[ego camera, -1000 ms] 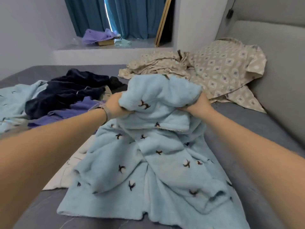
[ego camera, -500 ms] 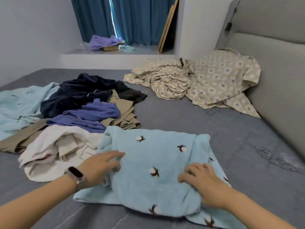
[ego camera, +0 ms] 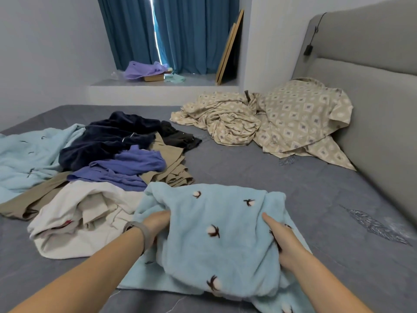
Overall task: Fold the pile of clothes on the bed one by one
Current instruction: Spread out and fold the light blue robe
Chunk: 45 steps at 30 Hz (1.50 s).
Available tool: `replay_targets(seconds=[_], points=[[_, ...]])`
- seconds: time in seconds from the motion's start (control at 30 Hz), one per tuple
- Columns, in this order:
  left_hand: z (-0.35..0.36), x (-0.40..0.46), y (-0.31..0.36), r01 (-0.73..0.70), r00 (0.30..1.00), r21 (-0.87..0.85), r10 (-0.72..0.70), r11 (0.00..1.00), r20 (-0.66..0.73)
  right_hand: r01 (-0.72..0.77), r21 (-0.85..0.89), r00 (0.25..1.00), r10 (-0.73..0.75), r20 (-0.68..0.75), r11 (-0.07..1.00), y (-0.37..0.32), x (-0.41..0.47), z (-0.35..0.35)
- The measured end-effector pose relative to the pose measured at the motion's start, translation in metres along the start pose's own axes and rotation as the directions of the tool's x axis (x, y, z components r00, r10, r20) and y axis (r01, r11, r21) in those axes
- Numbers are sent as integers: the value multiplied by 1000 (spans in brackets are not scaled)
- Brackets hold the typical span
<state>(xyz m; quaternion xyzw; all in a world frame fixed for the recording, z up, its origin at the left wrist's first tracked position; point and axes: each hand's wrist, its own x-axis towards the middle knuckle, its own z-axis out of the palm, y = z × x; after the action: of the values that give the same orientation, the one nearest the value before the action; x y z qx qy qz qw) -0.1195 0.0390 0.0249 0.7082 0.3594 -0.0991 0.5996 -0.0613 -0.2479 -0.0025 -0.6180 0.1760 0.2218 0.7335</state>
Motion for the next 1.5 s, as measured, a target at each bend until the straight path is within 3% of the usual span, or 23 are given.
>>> replay_targets(seconds=[0.07, 0.13, 0.2, 0.27, 0.3, 0.33, 0.4, 0.47, 0.5, 0.57, 0.63, 0.7, 0.8, 0.87, 1.0, 1.03, 1.1, 1.17, 1.23, 1.33, 1.4, 1.47, 1.5], points=[[0, 7, 9, -61, 994, -31, 58, 998, -91, 64, 12, 998, -64, 9, 998, -1, 1, 4], [-12, 14, 14, -150, 955, -145, 106, 978, -276, 133, 86, 991, -130, -37, 987, -2, 3, -3], [-30, 17, 13, -211, 855, -101, 133, 972, -502, 257, 138, 958, -232, -169, 957, -5, 0, -14], [-39, 10, 1, -291, 698, -33, 188, 956, -691, 377, 81, 895, -341, -288, 923, -6, -3, -21], [-41, 9, -9, -327, 645, -45, 188, 944, -741, 412, 37, 867, -380, -323, 910, -6, -5, -21], [-41, 8, -19, -327, 642, -84, 156, 941, -751, 425, 28, 854, -391, -344, 905, -4, -3, -20], [-37, 11, -36, -247, 755, -237, 34, 940, -655, 320, 143, 908, -259, -329, 937, 0, -2, -16], [-40, 14, -44, -123, 930, -570, -106, 813, -351, 73, 303, 976, -6, -217, 950, 3, 1, -19], [-44, 13, -45, -4, 975, -650, -141, 760, -170, -15, 343, 986, 70, -149, 939, 4, 1, -23], [-48, 7, -40, 103, 994, -622, -96, 776, 45, -66, 293, 996, 80, -35, 954, 5, 2, -30], [-48, 4, -30, 76, 996, -524, -44, 848, 73, -64, 163, 996, 51, 79, 985, 1, -7, -25], [-42, 6, -25, -52, 999, -369, 45, 928, -27, -46, -37, 987, 51, 152, 998, -5, -14, -12], [-42, 10, -22, -192, 954, -231, 127, 954, -271, 27, -165, 999, -22, 28, 986, -11, -13, 0], [-51, 10, -25, -212, 902, -205, 111, 955, -418, 120, -151, 982, -140, -129, 981, -14, -3, -5], [-60, -7, -35, -136, 767, -27, 88, 990, -636, 163, -417, 886, -318, -336, 894, -13, 14, -20], [-57, -12, -39, -146, 760, -14, 103, 989, -642, 158, -445, 865, -341, -368, 881, -9, 14, -19], [-52, -14, -44, -101, 834, -65, 49, 993, -550, 147, -429, 842, -340, -418, 891, -2, 12, -18], [-56, -13, -45, -9, 935, -330, -109, 944, -338, 72, -396, 882, -244, -403, 916, 3, 12, -23], [-61, -19, -46, 109, 983, -544, -173, 832, -67, -45, -301, 949, -53, -310, 953, 5, 12, -32], [-59, -34, -51, 128, 990, -440, -87, 889, 112, -129, -328, 992, 120, -47, 936, -3, -7, -37], [-57, -40, -50, 22, 995, -389, 17, 921, 96, -93, -395, 990, 128, 61, 914, -11, -16, -38], [-59, -39, -47, -163, 979, -359, 104, 919, -177, -46, -367, 999, 53, 9, 929, -18, -16, -44], [-61, -38, -48, -222, 933, -285, 119, 933, -340, -30, -328, 999, 17, -43, 944, -20, -14, -49]])
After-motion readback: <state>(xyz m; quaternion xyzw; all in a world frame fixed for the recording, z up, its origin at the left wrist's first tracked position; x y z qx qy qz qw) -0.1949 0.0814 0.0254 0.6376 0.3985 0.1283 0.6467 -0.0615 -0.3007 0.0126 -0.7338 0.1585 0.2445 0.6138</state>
